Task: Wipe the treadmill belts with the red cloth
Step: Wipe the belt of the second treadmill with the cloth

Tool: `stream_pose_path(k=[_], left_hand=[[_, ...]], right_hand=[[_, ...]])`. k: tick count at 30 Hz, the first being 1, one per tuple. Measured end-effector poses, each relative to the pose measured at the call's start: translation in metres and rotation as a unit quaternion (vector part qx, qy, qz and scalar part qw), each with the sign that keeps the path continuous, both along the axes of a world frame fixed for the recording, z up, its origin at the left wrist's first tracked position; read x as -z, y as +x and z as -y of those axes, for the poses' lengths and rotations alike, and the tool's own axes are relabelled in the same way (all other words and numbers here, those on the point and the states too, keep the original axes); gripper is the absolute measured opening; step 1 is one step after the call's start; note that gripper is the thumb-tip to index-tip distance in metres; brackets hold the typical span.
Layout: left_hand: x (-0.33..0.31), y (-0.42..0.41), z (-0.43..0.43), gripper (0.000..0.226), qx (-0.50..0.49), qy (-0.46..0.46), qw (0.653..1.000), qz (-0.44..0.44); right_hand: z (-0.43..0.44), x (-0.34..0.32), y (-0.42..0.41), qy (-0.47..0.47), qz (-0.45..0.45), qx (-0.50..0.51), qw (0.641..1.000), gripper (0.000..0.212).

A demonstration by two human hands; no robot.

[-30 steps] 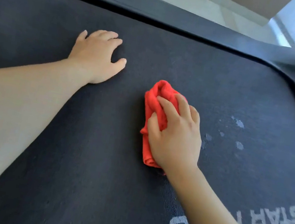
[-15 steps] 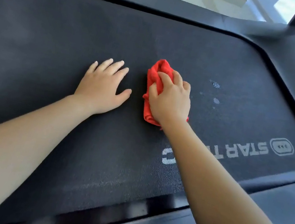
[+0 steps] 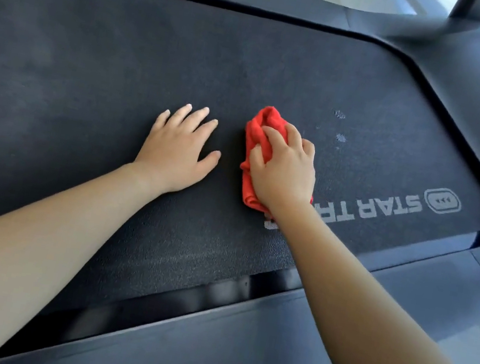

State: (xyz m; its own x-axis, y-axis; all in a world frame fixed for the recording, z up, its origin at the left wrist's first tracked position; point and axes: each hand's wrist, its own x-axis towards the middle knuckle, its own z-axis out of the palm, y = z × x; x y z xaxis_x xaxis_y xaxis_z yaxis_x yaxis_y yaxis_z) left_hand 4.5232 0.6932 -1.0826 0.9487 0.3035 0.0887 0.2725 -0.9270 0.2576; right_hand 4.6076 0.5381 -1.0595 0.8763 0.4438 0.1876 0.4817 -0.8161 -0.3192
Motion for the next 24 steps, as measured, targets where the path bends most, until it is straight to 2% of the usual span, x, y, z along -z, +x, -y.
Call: stream_pose_path(k=[4, 7, 18, 24], left_hand=[[0.001, 0.001, 0.002, 0.06, -0.006, -0.003, 1.0, 0.011], [0.002, 0.003, 0.005, 0.061, -0.009, -0.001, 1.0, 0.015], [-0.003, -0.001, -0.002, 0.06, 0.011, -0.031, 0.999, 0.0], [-0.002, 0.014, 0.0, 0.058, -0.01, -0.022, 1.0, 0.013]], right_hand=[[0.044, 0.004, -0.061, 0.006, 0.036, 0.01, 0.999, 0.038], [0.052, 0.006, -0.076, 0.005, 0.054, 0.038, 0.998, 0.038], [0.009, -0.006, -0.022, -0.016, 0.013, 0.096, 0.995, 0.032], [-0.001, 0.0, 0.014, 0.003, 0.017, 0.072, 0.997, 0.034]])
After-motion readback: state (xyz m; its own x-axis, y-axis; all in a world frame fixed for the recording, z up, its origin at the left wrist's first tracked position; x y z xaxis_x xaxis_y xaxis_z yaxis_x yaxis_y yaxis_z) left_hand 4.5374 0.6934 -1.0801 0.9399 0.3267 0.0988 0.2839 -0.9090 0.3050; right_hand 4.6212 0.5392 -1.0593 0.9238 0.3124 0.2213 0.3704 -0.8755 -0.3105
